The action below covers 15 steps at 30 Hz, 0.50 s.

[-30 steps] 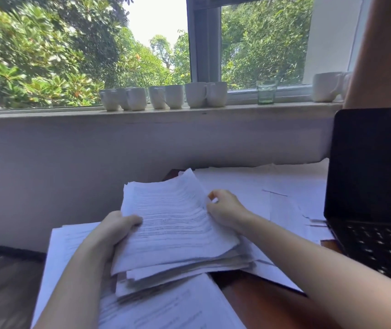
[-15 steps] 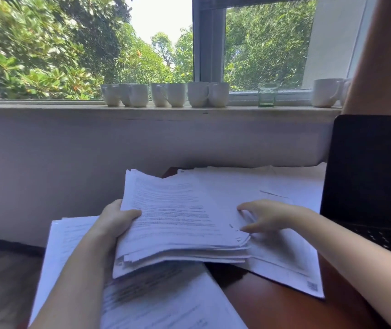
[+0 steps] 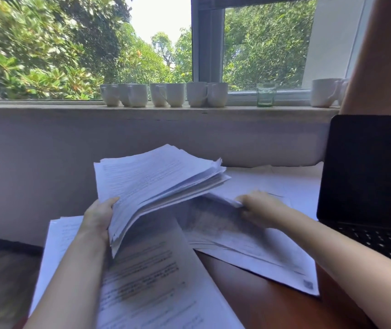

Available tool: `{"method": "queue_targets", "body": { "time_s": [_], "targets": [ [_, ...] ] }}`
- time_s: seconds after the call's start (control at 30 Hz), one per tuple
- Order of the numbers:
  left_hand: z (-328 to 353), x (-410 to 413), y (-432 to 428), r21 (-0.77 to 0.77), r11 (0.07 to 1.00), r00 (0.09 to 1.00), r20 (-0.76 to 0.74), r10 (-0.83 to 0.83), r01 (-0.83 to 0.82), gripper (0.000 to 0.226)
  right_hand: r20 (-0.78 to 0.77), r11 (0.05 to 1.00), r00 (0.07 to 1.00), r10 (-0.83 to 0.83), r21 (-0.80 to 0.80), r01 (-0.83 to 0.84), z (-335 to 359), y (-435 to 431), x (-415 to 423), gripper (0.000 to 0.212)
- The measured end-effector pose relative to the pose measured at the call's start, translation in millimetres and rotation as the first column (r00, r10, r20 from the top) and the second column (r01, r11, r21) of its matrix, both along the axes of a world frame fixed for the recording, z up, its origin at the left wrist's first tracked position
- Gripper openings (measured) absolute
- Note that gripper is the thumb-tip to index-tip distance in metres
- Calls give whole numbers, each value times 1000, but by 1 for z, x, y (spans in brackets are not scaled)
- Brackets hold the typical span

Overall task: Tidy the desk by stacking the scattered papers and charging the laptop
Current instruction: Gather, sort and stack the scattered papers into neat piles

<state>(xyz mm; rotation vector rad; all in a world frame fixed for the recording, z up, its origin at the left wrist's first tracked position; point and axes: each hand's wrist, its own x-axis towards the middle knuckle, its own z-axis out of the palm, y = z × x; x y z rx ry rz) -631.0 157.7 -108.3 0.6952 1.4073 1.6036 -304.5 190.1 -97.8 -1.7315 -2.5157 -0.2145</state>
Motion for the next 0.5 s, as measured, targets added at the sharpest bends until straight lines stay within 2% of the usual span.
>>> {"method": "queue_targets", "body": {
  "time_s": [0.07,0.17,0.3,0.37,0.5],
  "targets": [
    [1,4,-2,-4,1000,1000,6,1,-1,37,-177,994,978,-107,-5,108,0,8,5,15],
    [5,10,-6,18,999,999,37,29,-30,38,-416,968,884,-215,31,250,0,16,12,21],
    [7,13,-8,-4,1000,1000,13,11,-11,28,-719,947,679,-150,93,309,14,14,14,36],
    [6,14,-7,9,1000,1000,-28,-10,10,25,-751,955,657,-65,143,258,24,11,11,40],
    [6,20,-9,-29,998,981,-182,-63,59,19,-714,965,691,115,245,92,47,0,-5,44]
  ]
}}
